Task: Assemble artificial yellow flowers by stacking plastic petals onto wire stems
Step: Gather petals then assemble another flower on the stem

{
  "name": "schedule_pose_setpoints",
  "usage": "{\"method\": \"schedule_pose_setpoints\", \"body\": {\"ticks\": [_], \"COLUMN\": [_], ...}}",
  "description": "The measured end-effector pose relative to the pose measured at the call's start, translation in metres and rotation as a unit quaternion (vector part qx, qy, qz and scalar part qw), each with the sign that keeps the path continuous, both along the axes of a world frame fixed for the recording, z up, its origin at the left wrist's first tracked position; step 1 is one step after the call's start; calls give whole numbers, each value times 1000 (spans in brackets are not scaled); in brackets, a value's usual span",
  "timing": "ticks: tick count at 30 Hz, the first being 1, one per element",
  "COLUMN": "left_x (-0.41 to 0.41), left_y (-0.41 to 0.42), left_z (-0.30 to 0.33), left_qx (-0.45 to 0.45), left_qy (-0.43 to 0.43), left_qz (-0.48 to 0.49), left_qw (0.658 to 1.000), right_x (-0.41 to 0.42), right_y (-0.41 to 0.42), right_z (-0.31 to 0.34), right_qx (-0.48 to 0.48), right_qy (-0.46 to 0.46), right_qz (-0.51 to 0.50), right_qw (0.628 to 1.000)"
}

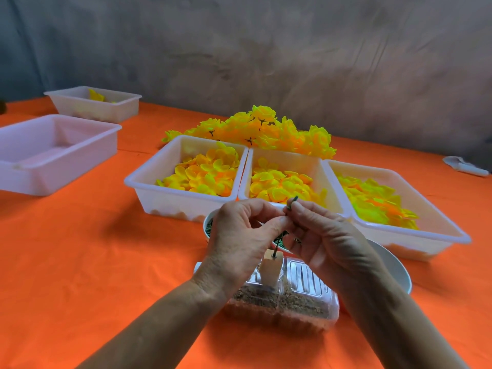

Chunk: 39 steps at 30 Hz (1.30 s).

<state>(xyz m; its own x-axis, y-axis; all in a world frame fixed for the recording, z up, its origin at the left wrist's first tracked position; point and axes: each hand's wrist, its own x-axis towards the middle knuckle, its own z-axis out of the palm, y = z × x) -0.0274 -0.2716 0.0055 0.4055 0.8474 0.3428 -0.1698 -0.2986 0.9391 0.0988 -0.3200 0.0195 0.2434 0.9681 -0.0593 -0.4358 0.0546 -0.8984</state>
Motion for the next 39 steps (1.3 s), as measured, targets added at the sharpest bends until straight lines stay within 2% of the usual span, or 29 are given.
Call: {"method": "schedule_pose_setpoints", "body": {"ticks": [8, 13, 22, 24, 29, 33, 36, 39], "left_x": [0, 0, -4, -7, -10, -9, -13, -18], "left_y": [1, 3, 2, 5, 10, 17, 46, 105], "left_z": [-1, -2, -14, -15, -18, -20, -14, -1], "left_qx": [4, 5, 26, 27, 31, 42, 78, 142], "left_qy": [6, 15, 68, 73, 89, 111, 149, 244], "left_qz": [-3, 6, 25, 36, 51, 64, 120, 224], "left_qw": [1000, 1000, 997, 996, 994, 991, 978, 933], "right_x": [3, 2, -5, -5, 0, 1, 4, 5], "right_y": [-4, -6, -10, -11, -11, -10, -11, -10], "right_z": [-1, -3, -25, -29, -43, -44, -39, -34], "right_qx": [36, 104, 144, 155, 150, 164, 165, 148], "right_qy": [-106, -220, -281, -316, -457, -495, -506, -503], "right_qz": [-6, -46, -105, -112, -139, -136, -120, -98], "right_qw": [994, 969, 943, 929, 865, 843, 838, 846]}}
